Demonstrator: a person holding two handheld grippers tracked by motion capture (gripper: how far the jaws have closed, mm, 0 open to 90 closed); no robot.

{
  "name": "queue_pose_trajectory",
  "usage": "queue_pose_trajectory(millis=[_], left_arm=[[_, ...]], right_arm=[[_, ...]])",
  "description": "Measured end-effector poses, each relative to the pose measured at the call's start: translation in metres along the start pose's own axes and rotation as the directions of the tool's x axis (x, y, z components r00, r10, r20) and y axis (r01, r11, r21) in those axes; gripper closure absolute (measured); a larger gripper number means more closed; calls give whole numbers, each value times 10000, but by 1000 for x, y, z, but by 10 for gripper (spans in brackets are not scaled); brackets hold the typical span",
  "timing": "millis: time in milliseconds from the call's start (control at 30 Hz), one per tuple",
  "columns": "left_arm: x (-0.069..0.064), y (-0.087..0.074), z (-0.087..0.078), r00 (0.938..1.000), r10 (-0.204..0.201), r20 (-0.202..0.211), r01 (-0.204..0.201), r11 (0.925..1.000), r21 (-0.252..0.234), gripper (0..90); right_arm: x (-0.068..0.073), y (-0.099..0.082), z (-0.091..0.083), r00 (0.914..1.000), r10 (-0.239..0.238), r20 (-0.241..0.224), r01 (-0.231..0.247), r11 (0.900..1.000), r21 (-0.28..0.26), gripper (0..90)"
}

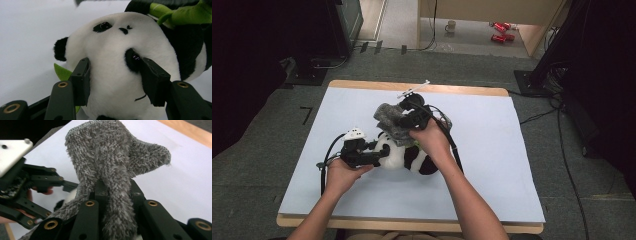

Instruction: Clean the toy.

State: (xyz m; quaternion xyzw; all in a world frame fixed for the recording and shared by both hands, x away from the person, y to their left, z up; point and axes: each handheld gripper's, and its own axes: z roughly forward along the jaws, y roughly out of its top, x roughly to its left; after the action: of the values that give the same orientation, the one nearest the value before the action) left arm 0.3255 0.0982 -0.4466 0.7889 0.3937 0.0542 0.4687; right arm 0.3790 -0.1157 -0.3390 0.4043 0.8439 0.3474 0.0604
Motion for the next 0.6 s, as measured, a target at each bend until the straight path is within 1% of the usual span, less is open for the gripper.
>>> queue_pose_trajectory(millis=[100, 200, 233, 267, 300, 367, 400, 533, 600], left_arm=[[0, 0, 0, 10000, 12, -27, -12, 10000, 1, 460], [-1, 0, 0, 10000, -15, -50, 15, 10000, -9, 460], [-1, 0, 0, 10000, -8, -67, 8, 10000, -21, 461], [-1, 0, 1, 10000, -43, -86, 43, 10000, -1, 462], [0, 0, 1, 9999, -47, -105, 48, 10000, 27, 464], [1, 0, 2, 10000, -43, -82, 43, 10000, 8, 466], [0, 0, 2, 10000, -30, -80, 30, 10000, 25, 467], [-1, 1, 2, 9998, 139, -118, -138, 9999, 104, 470], [-1, 0, 2, 9998, 134, -138, -133, 9999, 78, 470]], right_arm=[[8, 1, 13, 9999, -32, -132, 34, 9998, 215, 759], [14, -1, 27, 9994, -131, -317, 146, 9987, 493, 759], [17, -2, 32, 9993, -223, -306, 242, 9976, 653, 759], [19, -5, 36, 9994, -294, -169, 309, 9954, 906, 759], [21, -7, 40, 9988, -483, -47, 485, 9934, 1035, 759], [21, -11, 42, 9985, -542, -31, 543, 9945, 900, 759], [21, -12, 42, 9981, -620, 35, 614, 9939, 913, 759], [20, -15, 43, 9914, -1282, 262, 1247, 9864, 1071, 757], [19, -18, 42, 9903, -1359, 271, 1325, 9858, 1035, 757]])
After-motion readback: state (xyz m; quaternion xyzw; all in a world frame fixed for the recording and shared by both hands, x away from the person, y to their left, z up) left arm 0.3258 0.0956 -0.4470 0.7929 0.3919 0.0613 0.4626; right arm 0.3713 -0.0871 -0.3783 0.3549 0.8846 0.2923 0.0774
